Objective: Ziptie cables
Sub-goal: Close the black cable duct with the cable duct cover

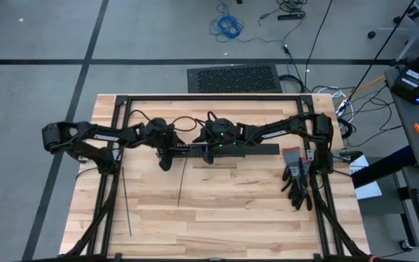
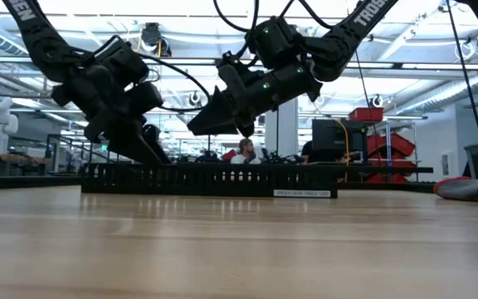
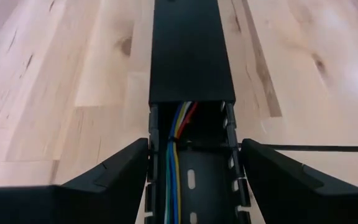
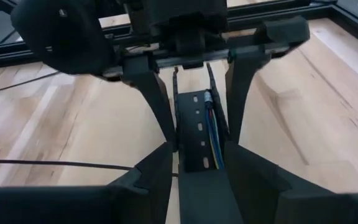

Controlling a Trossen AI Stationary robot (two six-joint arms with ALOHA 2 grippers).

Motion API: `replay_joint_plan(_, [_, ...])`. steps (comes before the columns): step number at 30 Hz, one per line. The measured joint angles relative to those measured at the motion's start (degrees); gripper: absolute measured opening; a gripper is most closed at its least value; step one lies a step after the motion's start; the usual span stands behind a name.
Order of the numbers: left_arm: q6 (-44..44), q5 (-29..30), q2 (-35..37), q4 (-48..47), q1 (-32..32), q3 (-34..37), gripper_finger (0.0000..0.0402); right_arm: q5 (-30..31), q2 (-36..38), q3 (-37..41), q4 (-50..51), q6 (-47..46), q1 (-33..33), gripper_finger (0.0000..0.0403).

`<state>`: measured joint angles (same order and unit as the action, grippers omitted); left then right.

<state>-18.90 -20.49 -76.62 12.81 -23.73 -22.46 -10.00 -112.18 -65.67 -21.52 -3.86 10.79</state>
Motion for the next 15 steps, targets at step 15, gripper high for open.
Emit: replay_joint_plan(15, [2.04, 0.10, -2.05, 6.43, 0.01, 0.02, 0.0255, 1.27, 0.02, 0.00, -0.15, 0.00, -0.02, 0.0139])
